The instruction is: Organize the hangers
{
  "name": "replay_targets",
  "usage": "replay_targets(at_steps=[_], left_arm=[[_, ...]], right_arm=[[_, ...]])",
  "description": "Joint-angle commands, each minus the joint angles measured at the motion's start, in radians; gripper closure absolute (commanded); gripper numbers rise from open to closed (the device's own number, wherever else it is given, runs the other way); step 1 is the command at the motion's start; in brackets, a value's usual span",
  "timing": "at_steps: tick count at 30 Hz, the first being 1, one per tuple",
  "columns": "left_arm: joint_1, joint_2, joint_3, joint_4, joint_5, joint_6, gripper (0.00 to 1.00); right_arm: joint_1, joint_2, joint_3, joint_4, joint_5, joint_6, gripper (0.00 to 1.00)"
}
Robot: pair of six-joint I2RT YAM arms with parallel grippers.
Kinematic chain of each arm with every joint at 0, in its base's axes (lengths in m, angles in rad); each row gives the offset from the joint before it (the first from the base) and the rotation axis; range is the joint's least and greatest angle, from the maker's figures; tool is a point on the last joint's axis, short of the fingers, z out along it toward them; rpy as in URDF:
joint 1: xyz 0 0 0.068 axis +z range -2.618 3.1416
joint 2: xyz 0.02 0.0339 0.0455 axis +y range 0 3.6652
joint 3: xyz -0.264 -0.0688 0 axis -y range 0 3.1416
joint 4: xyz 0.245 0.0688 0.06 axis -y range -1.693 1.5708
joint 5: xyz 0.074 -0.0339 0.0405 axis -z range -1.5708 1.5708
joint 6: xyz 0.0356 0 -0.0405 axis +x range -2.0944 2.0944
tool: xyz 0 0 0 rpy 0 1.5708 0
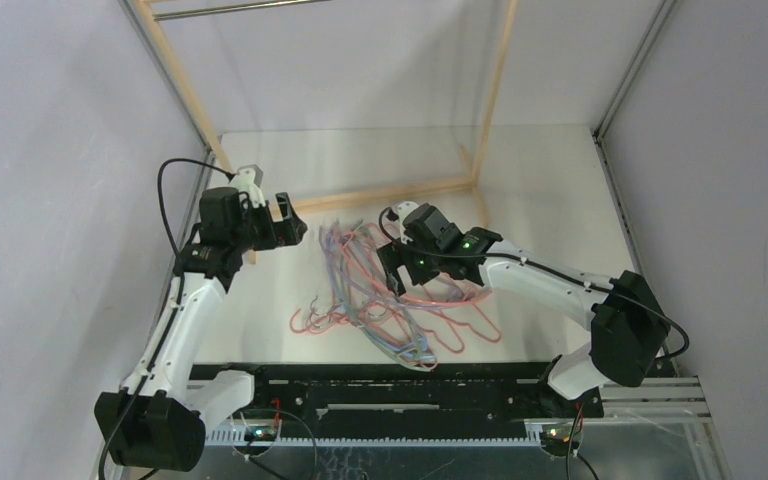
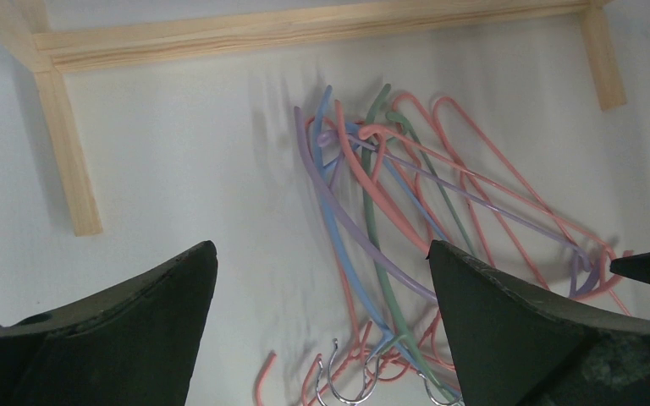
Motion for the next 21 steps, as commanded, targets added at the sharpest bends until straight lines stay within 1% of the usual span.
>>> replay_targets(at_steps=[1, 8, 10, 13, 14, 17, 21], left_arm=[[-0.004, -0.014, 0.006, 0.036, -0.02, 0.006, 0.0], [-0.004, -0.021, -0.005, 0.039, -0.015, -0.006, 0.0], [-0.004, -0.03, -0.009, 0.035, -0.025, -0.003, 0.0], [-0.004, -0.039, -0.014, 0.033, -0.039, -0.002, 0.0], [-0.004, -0.041, -0.016, 0.033, -0.04, -0.004, 0.0], [-0.004, -0.046, -0.023, 0.032, -0.047, -0.008, 0.0], [-0.004, -0.058, -0.029, 0.032, -0.054, -0.013, 0.0]], right_arm=[[0.003, -0.034, 0.029, 0.015, 0.02, -0.041, 0.0], [0.008, -0.073, -0.041, 0.082, 0.005, -0.079, 0.0], [0.003, -0.062, -0.044, 0.078, 0.006, -0.084, 0.05], [0.008, -0.039, -0.06, 0.079, 0.017, -0.112, 0.18], [0.01, -0.033, -0.07, 0.085, 0.018, -0.123, 0.2], [0.01, -0.009, -0.092, 0.103, 0.003, -0.144, 0.3], [0.012, 0.033, -0.099, 0.12, 0.004, -0.149, 0.32]])
